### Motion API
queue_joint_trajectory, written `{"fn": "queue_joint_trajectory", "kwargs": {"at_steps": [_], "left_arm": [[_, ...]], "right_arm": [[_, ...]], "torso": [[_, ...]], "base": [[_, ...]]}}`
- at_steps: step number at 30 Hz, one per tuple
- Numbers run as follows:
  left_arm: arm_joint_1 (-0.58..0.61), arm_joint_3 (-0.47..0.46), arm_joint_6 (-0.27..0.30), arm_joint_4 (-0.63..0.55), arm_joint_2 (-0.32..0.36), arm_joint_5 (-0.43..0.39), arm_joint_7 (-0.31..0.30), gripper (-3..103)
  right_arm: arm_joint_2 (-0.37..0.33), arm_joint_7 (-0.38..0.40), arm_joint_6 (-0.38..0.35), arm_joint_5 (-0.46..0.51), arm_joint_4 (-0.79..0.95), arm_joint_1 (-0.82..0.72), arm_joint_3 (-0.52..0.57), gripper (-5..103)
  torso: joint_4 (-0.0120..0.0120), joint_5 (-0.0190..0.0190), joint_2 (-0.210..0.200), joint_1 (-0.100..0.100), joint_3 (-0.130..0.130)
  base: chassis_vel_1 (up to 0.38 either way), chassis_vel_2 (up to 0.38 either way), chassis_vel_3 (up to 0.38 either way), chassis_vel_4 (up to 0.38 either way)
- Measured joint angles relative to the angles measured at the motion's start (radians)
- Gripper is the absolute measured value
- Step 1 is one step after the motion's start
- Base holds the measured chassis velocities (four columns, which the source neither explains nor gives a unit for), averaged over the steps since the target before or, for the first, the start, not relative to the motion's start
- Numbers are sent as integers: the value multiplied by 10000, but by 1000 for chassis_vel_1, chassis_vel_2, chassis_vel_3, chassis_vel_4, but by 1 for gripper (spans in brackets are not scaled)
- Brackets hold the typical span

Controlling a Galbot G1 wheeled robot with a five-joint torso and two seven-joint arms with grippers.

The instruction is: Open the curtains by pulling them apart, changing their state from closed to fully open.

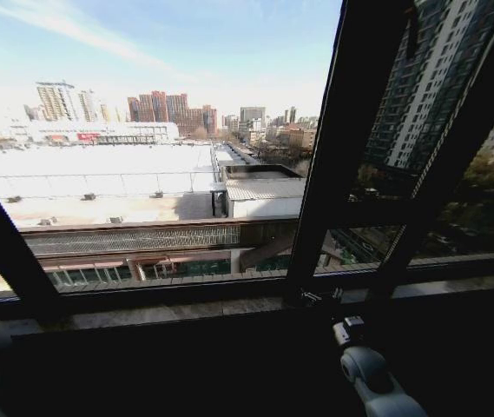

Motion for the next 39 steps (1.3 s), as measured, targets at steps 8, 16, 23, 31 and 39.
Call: {"fn": "queue_joint_trajectory", "kwargs": {"at_steps": [8, 16, 23, 31, 39], "left_arm": [[726, 561, 164, -1731, -1202, 685, -237, 36], [1365, 1242, -57, -3319, -2267, 1609, -355, 69], [2038, 1553, -1195, -4120, -2473, 508, 1941, 95], [2695, 1200, -807, -5155, -3079, -1283, 4289, 99], [2833, 1142, 340, -5605, -3351, -1638, 3133, 100]], "right_arm": [[0, 0, 0, 0, 0, 0, 0, 100], [0, 0, -1, 0, 0, 0, 0, 100], [0, 0, 0, 0, 0, 0, 0, 100], [0, 0, 0, 0, 0, 0, 0, 100], [0, 0, 0, 0, 0, 0, 0, 100]], "torso": [[1, 0, 0, 0, 0], [0, 1, 0, 0, 0], [1, 2, 0, 0, 0], [2, 1, 1, -1, 0], [1, -1, 1, 0, 0]], "base": [[0, 0, 0, 0], [0, 0, 0, 0], [0, 0, 0, 0], [0, 0, 0, 0], [0, 0, 0, 0]]}}
